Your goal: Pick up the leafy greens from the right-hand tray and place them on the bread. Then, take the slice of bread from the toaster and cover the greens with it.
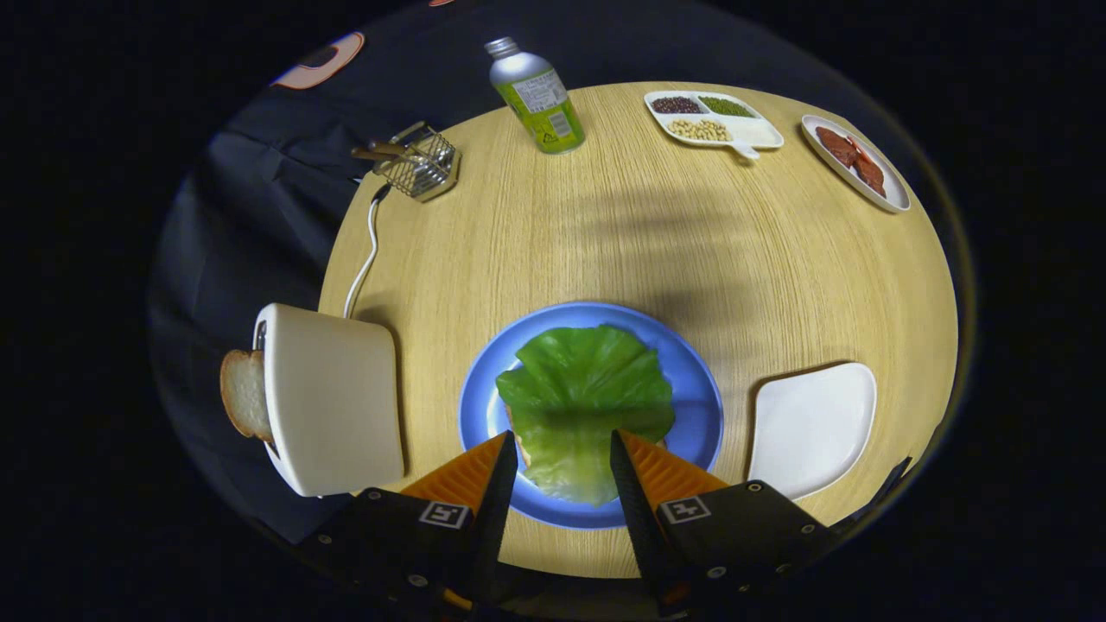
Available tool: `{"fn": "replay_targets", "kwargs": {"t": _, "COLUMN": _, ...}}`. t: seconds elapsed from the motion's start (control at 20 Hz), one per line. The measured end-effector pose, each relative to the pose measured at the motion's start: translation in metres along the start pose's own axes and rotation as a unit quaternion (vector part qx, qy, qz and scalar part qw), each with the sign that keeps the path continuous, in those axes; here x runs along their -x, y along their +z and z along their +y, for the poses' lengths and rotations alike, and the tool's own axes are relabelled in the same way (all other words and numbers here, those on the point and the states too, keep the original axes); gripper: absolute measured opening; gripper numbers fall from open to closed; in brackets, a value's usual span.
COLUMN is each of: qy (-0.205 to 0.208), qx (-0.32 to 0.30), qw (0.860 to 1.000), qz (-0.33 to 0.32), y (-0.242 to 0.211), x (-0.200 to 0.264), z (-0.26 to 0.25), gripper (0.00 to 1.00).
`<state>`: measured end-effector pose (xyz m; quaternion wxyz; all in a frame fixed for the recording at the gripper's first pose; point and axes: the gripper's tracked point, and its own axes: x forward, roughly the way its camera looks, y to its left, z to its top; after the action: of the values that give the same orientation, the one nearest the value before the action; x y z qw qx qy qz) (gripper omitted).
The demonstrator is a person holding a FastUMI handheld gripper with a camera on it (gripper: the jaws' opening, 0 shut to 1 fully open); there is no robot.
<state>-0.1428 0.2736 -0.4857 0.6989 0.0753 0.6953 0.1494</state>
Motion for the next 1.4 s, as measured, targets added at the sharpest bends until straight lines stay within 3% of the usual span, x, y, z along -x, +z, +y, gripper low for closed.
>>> {"fn": "replay_targets", "kwargs": {"t": 0.25, "qy": 0.012, "qx": 0.017, "qw": 1.000, "qz": -0.023, "y": 0.017, "x": 0.045, "z": 0.050, "gripper": 0.88}}
{"fn": "replay_targets", "kwargs": {"t": 0.45, "qy": 0.021, "qx": 0.023, "qw": 0.999, "qz": -0.027, "y": 0.025, "x": 0.063, "z": 0.098, "gripper": 0.95}}
{"fn": "replay_targets", "kwargs": {"t": 0.9, "qy": 0.056, "qx": 0.058, "qw": 0.997, "qz": -0.021, "y": 0.035, "x": 0.076, "z": 0.223, "gripper": 0.95}}
{"fn": "replay_targets", "kwargs": {"t": 1.15, "qy": 0.048, "qx": 0.079, "qw": 0.996, "qz": -0.001, "y": 0.022, "x": 0.060, "z": 0.265, "gripper": 0.94}}
{"fn": "replay_targets", "kwargs": {"t": 1.4, "qy": 0.016, "qx": 0.082, "qw": 0.996, "qz": 0.012, "y": 0.015, "x": 0.037, "z": 0.275, "gripper": 0.79}}
